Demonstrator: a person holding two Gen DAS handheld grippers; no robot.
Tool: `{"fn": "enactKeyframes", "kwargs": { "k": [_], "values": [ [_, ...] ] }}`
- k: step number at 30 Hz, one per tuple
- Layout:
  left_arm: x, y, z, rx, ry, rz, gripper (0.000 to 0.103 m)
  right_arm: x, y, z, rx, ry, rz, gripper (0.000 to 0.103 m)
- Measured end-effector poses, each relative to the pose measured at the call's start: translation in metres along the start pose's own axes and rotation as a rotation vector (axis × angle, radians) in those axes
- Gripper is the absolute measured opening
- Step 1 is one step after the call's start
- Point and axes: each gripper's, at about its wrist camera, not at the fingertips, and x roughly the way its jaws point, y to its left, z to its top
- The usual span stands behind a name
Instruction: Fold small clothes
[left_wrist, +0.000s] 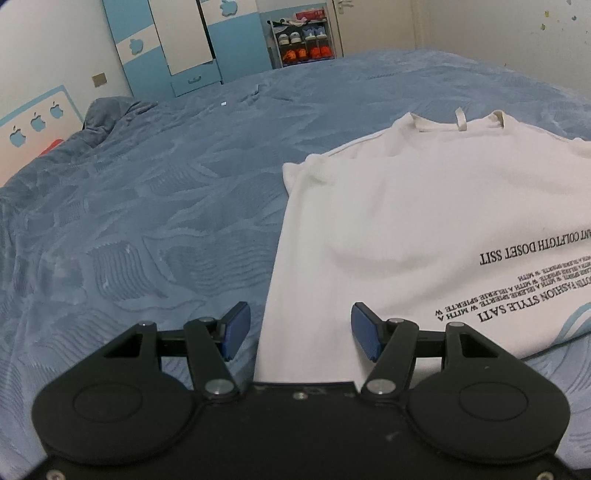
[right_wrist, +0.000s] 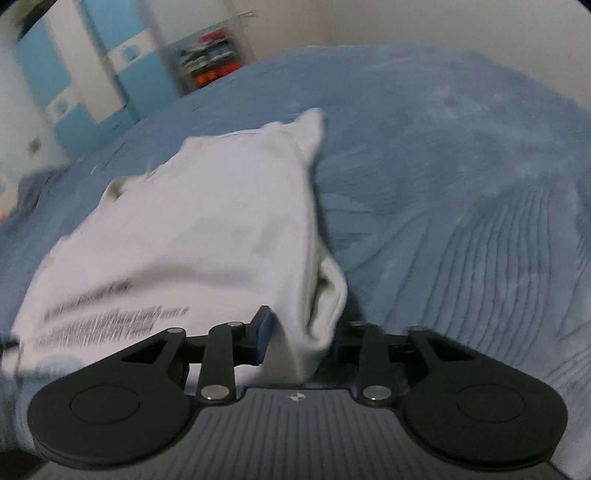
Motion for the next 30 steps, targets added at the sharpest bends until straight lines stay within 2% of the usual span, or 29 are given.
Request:
{"fn": "enactKeyframes", "kwargs": {
  "k": [2, 6, 12, 19, 21, 24, 30],
  "values": [
    [-0.001, 0.001, 0.001, 0.005, -0.002, 0.003, 0.062, -0.004, 0.001, 0.002, 0.018, -0.041, 0.003, 0.008],
    [-0.004, 0.003, 0.002, 0.033, -0.009, 0.013, 0.062, -0.014, 0.018, 0.002, -0.057, -0.078, -0.024, 0.007],
    [-0.001, 0.011, 0.001, 0.006, 0.001, 0.016, 0.062, -0.034, 0.046, 0.012, -0.134, -0.134, 0.003, 0.007],
    [0.003, 0.019, 0.006, -0.061, 0.009, -0.002, 0.062, -0.043, 0.086, 0.037, -0.198, -0.152, 0.050, 0.008],
    [0.004, 0.020, 0.009, -0.058, 0.021, -0.032, 0.062, -0.046, 0.095, 0.043, -0.214, -0.152, 0.071, 0.008],
    [0.001, 0.020, 0.015, -0.035, 0.003, -0.022, 0.062, -0.051, 0.112, 0.048, -0.243, -0.160, 0.076, 0.008],
    [0.002, 0.032, 0.022, -0.084, 0.003, -0.051, 0.062, -0.050, 0.150, 0.054, -0.282, -0.155, 0.090, 0.008]
  ]
}}
